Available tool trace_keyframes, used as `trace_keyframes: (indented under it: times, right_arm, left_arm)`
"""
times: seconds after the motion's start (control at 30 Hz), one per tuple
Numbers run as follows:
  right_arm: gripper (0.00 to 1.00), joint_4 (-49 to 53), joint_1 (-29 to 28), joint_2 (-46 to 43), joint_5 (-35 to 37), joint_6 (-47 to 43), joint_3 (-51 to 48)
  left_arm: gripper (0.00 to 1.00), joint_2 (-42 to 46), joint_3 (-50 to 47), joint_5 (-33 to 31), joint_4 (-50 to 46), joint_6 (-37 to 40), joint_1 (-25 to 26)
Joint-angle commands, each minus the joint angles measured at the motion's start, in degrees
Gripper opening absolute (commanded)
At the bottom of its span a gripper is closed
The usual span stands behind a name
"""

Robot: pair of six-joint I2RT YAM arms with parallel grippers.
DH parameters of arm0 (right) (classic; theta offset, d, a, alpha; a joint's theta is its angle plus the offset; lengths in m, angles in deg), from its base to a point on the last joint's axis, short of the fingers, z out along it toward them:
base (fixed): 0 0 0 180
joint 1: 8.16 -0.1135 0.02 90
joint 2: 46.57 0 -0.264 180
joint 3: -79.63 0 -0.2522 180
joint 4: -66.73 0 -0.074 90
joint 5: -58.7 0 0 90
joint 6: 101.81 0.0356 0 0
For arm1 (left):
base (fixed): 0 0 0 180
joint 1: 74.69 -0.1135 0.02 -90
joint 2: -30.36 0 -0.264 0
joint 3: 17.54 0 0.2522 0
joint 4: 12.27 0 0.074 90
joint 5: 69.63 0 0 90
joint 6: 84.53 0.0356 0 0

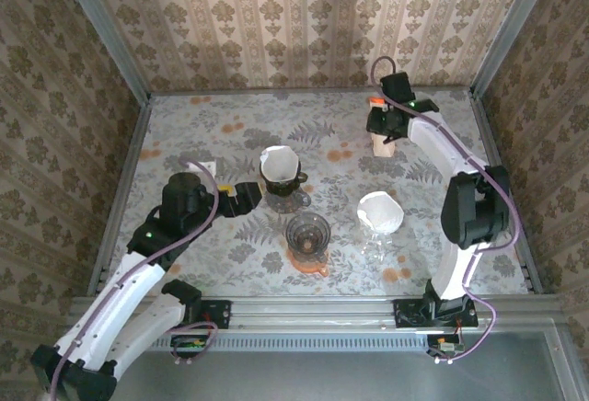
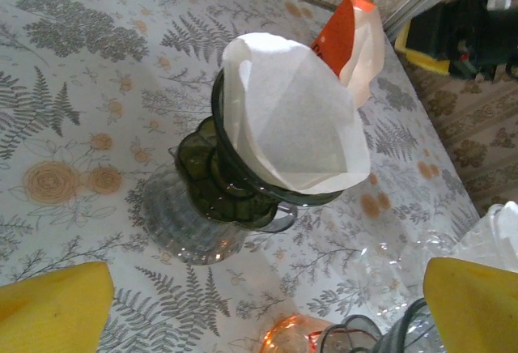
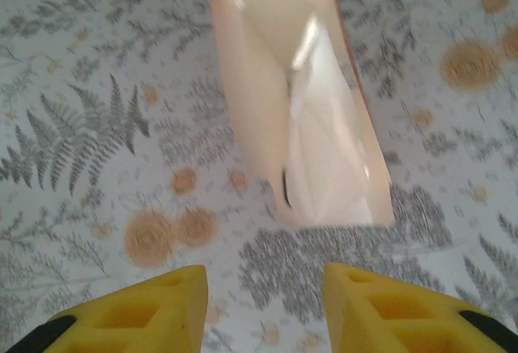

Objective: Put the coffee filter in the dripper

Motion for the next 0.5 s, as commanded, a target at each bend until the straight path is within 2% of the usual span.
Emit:
trace_keyframes:
  times: [0.0, 0.13, 0.47]
  right_arm:
    - [0.4, 3.49, -0.11, 4.65, 2.78, -0.74, 6.58]
    - [0.35, 6.09, -0.14, 8.89, 5.73, -0.34, 11.21]
    - [0.35, 6.95, -0.08, 13.47, 8.3, 3.86, 14.37]
  left_arm:
    - [1.0, 0.28, -1.11, -0.54, 1.02, 2.23, -1.18]
    - [1.0, -0.19, -1.78, 0.2, 1.27, 2.4, -2.41]
    - [1.0, -2.0, -3.85, 4.04, 3.86, 1.44, -6.75]
